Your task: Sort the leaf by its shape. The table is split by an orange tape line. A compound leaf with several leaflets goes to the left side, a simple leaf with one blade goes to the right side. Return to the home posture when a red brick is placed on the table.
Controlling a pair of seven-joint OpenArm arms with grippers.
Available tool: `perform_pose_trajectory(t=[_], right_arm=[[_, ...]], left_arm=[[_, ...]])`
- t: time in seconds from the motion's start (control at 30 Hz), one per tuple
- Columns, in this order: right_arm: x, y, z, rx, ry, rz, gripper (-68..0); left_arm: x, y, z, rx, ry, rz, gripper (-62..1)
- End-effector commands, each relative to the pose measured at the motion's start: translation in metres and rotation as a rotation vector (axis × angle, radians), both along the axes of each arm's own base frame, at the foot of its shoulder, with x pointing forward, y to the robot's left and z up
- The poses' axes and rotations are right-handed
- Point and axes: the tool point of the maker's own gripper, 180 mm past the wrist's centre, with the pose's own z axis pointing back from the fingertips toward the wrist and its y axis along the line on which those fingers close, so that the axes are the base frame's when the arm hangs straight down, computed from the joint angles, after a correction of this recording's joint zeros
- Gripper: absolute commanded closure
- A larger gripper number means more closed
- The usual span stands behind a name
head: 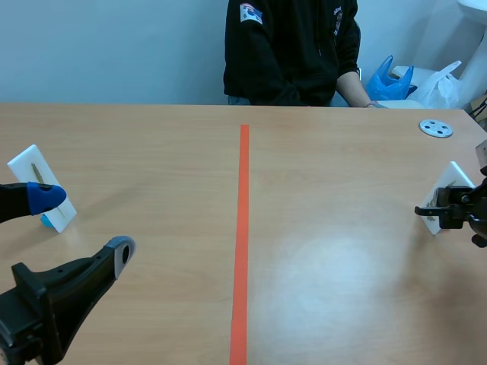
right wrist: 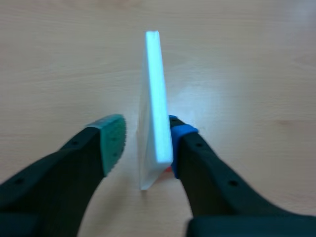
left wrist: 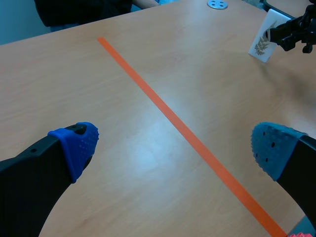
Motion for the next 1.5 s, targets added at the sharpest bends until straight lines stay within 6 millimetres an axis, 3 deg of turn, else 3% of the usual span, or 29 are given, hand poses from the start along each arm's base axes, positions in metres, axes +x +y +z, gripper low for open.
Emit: perform_pose_trajectory(t=[0.0, 0.3, 0.57, 0.77, 0.9, 1.23, 1.47], right_arm=[[0.009, -0.006, 0.018, -0.017, -0.049, 0.003, -28.8], [0.013, -0.009, 0.036, -0.023, -0.138, 0.012, -67.9], [0.005, -0.01, 0.065, -0.047, -0.156, 0.073, -67.9], [-0.016, 0.005, 0.093, -0.107, -0.171, 0.151, -67.9], [-0.033, 0.029, 0.108, -0.097, -0.173, 0.217, -67.9], [-0.085, 0.11, 0.126, -0.064, -0.141, 0.422, -67.9], [-0.124, 0.148, 0.131, -0.033, -0.093, 0.519, -67.9]], left_arm=[[0.002, -0.003, 0.007, -0.021, -0.023, -0.003, -62.3], [0.002, -0.003, 0.007, -0.021, -0.023, -0.003, -62.3], [0.002, -0.003, 0.007, -0.02, -0.022, -0.003, -62.3], [0.002, -0.003, 0.007, -0.02, -0.022, -0.003, -62.3], [0.002, -0.003, 0.007, -0.02, -0.022, -0.003, -62.3], [0.002, -0.003, 0.007, -0.02, -0.023, -0.003, -62.3], [0.002, -0.003, 0.007, -0.02, -0.023, -0.003, -62.3]])
